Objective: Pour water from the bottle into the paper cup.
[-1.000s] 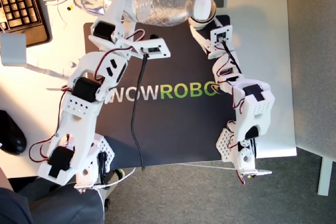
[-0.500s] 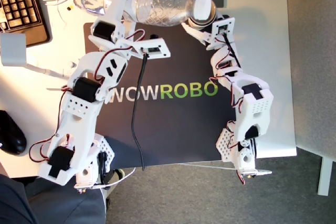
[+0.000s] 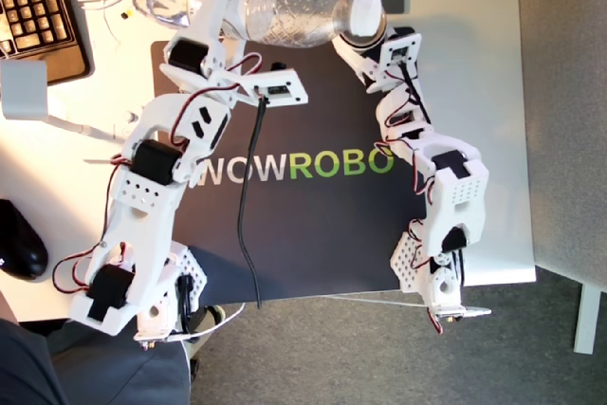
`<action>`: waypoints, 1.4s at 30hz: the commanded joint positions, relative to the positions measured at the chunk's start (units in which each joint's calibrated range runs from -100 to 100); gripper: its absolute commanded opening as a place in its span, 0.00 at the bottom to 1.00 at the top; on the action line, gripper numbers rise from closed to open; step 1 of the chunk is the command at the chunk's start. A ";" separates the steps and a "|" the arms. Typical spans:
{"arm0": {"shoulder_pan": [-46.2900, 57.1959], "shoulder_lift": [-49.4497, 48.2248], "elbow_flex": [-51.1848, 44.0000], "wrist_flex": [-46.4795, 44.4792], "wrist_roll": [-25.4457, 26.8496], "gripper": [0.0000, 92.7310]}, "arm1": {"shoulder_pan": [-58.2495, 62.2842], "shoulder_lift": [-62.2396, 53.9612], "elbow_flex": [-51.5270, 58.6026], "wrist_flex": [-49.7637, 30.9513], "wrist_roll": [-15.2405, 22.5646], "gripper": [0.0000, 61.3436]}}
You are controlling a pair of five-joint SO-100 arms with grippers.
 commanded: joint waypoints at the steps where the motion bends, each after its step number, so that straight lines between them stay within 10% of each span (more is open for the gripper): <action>1: 0.95 -4.49 -4.46 -1.04 -0.29 0.00 | -0.69 -7.11 6.27 -2.31 0.24 0.13; 20: -0.75 -5.10 -0.82 7.68 -9.52 0.00 | -11.69 -60.69 65.70 -16.36 2.00 0.13; 42: 1.34 0.90 -3.10 14.52 -17.92 0.00 | -16.23 -41.88 45.80 -8.19 1.17 0.13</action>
